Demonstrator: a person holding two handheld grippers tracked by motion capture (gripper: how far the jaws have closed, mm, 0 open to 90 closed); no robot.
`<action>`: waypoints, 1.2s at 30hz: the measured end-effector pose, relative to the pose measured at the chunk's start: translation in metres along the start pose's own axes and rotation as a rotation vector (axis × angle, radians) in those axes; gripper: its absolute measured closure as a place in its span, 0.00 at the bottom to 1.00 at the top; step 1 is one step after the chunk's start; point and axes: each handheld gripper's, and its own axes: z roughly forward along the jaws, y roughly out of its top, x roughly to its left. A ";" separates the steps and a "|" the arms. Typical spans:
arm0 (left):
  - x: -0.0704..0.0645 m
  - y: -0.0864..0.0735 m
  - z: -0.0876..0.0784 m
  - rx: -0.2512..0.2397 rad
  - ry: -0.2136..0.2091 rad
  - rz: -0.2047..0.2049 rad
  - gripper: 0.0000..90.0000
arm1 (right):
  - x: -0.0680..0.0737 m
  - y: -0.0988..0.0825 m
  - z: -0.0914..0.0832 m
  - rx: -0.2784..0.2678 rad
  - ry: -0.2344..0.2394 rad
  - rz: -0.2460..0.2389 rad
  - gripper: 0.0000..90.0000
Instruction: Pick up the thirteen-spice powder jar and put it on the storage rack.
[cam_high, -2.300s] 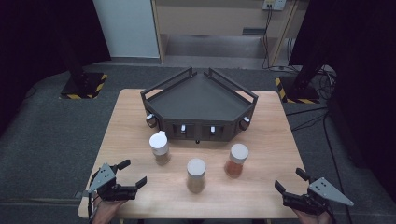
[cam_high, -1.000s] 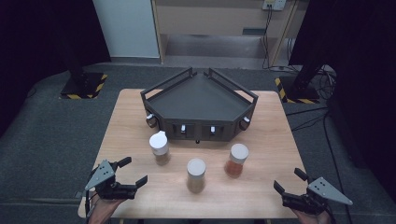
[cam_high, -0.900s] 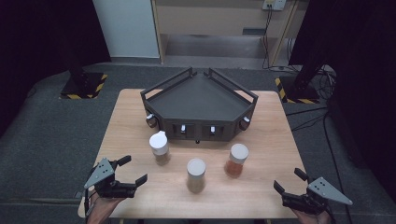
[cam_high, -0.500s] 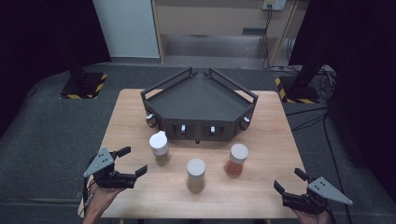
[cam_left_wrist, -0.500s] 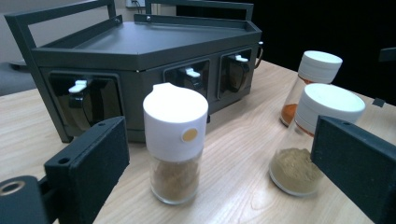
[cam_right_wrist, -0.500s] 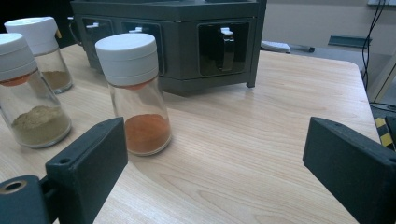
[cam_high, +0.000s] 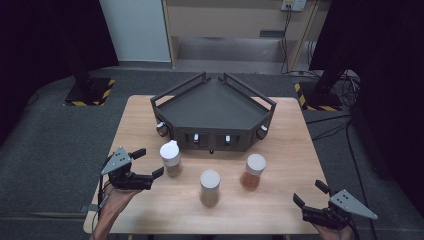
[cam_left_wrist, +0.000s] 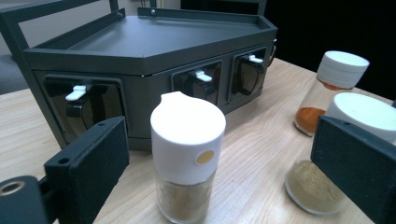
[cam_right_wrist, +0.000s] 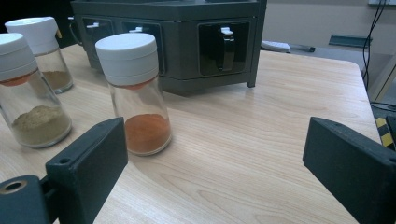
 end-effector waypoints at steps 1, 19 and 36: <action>0.000 0.000 0.002 0.000 0.000 -0.003 0.04 | 0.000 0.000 0.000 0.000 0.000 0.000 0.07; 0.005 0.003 0.048 0.058 0.029 -0.021 0.04 | -0.001 0.000 0.000 -0.001 0.004 0.000 0.07; 0.008 -0.013 0.074 0.074 0.061 -0.038 0.13 | -0.001 0.000 0.000 0.000 0.006 0.000 0.08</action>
